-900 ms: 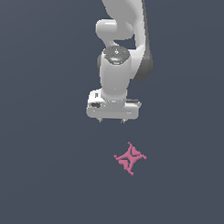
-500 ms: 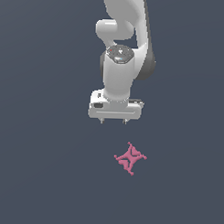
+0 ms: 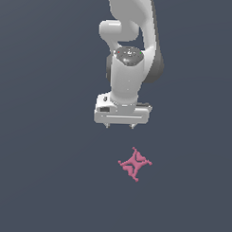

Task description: Pick up the object and move it to a goal position.

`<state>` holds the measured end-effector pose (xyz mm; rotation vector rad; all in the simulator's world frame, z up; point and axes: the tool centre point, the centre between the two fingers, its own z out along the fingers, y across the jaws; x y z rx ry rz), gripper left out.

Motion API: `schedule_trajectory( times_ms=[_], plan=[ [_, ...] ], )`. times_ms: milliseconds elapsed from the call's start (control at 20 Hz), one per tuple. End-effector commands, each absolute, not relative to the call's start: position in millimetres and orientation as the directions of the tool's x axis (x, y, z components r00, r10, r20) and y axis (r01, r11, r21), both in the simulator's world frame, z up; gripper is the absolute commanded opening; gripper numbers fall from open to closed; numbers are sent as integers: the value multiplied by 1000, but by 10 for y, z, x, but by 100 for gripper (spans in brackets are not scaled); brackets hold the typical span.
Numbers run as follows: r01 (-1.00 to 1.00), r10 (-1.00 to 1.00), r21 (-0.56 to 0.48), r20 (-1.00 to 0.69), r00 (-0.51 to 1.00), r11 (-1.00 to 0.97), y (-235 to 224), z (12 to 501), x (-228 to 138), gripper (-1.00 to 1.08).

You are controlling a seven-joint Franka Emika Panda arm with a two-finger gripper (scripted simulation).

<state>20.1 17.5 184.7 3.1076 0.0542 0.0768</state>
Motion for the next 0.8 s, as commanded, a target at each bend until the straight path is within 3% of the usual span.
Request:
schedule_trajectory(
  times_ms=[0,750],
  plan=[
    [21,22,32,48,999,-999,187,1830,222,100],
    [-238,-237,8,36,971,-971,396,1511,585,100]
  ],
)
